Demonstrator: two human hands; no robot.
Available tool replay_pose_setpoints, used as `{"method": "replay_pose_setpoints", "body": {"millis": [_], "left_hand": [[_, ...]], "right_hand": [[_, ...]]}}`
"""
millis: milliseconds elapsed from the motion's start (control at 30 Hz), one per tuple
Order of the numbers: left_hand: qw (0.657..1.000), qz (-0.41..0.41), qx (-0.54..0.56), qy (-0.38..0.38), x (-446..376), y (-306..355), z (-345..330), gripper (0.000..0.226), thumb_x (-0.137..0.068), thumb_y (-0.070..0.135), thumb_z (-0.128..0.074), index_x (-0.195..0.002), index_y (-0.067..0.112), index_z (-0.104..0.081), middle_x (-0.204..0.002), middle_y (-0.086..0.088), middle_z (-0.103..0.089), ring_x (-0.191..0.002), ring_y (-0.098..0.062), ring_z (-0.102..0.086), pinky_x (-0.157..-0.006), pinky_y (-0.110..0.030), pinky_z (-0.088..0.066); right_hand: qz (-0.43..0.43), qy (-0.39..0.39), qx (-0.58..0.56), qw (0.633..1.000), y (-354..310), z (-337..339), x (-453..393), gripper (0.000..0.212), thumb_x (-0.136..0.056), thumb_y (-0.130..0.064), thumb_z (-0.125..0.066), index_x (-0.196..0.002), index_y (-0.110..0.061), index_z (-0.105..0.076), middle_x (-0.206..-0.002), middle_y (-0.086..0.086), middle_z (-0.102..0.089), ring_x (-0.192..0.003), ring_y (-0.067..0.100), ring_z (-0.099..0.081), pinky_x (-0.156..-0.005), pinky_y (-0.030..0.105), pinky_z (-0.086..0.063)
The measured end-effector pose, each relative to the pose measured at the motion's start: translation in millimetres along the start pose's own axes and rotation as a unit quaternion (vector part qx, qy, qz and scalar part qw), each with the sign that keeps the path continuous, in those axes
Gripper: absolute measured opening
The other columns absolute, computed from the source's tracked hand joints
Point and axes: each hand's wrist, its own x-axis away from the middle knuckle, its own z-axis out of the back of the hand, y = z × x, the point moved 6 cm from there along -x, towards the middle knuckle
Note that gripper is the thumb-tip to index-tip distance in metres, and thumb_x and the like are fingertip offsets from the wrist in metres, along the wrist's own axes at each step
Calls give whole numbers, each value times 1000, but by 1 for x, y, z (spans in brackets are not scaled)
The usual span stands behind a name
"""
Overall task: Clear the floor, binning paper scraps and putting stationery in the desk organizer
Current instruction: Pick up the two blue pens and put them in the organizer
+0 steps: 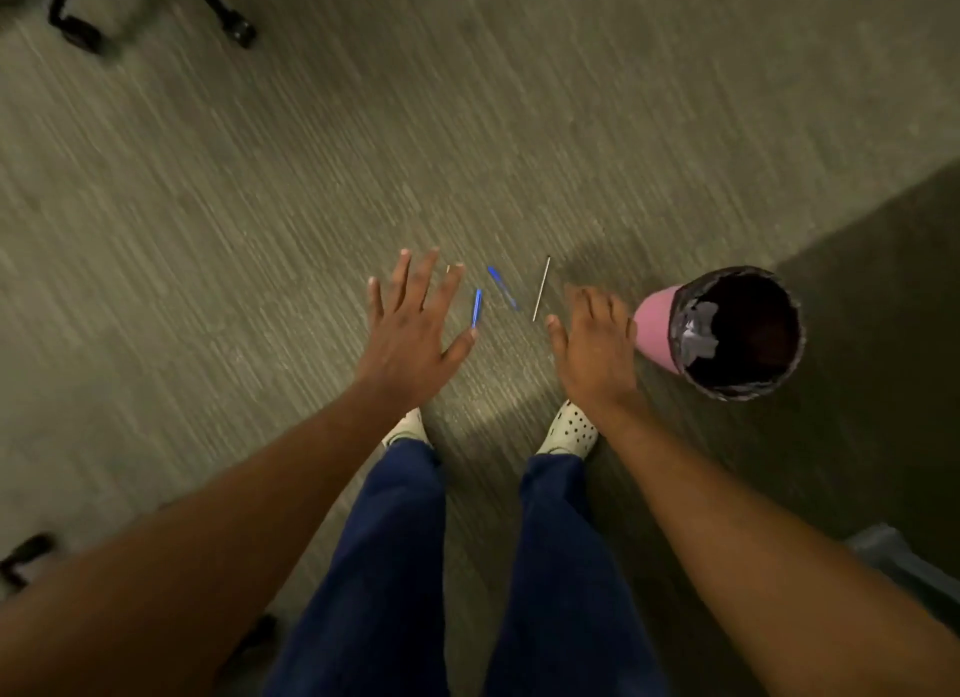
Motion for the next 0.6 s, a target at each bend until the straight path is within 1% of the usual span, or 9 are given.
{"method": "replay_pose_setpoints", "body": {"millis": [133,200,267,367,500,600], "left_hand": [[1000,19,6,-24,-35,-44,-91,75,-98,65,-39,-163,30,-20,-173,-4,-13,-162,-33,-4,-125,-67,-11],[998,37,14,-41,-51,-65,-145,75,-98,65,-41,-161,29,-23,-170,-5,-20,-161,-34,-8,-125,-67,-12],[996,56,18,-61,-66,-83,-198,75,-95,63,-44,-159,27,-29,-164,-7,-31,-158,-35,-17,-124,-67,-16],[994,56,11,-88,-91,-100,-274,77,-91,62,-50,-156,24,-34,-153,-8,-43,-149,-34,-32,-121,-66,-22],[992,62,-15,-107,-128,-113,-361,77,-90,62,-53,-155,23,-36,-145,-11,-49,-136,-36,-43,-113,-62,-34],[988,94,-12,-126,-154,-120,-408,71,-93,51,-57,-154,20,-35,-141,-16,-52,-132,-39,-47,-106,-60,-38]], "right_hand": [[-2,-20,7,1000,18,-96,-39,45,-101,-41,-52,-137,-15,-56,-134,9,-61,-122,31,-53,-98,47,-45],[9,-35,0,999,29,-152,-54,44,-101,-40,-51,-138,-15,-56,-131,9,-62,-121,32,-53,-98,48,-45],[15,-51,-3,999,39,-206,-68,45,-103,-39,-49,-140,-14,-55,-131,10,-62,-121,32,-53,-99,48,-45],[15,-74,-7,997,53,-279,-87,48,-105,-39,-48,-144,-12,-51,-135,11,-60,-124,32,-51,-102,47,-43],[18,-86,4,996,69,-356,-107,50,-106,-41,-45,-148,-13,-47,-142,10,-56,-128,32,-49,-106,49,-42],[24,-76,7,997,76,-392,-114,48,-106,-40,-45,-145,-14,-50,-143,9,-55,-128,32,-50,-104,48,-42]]}}
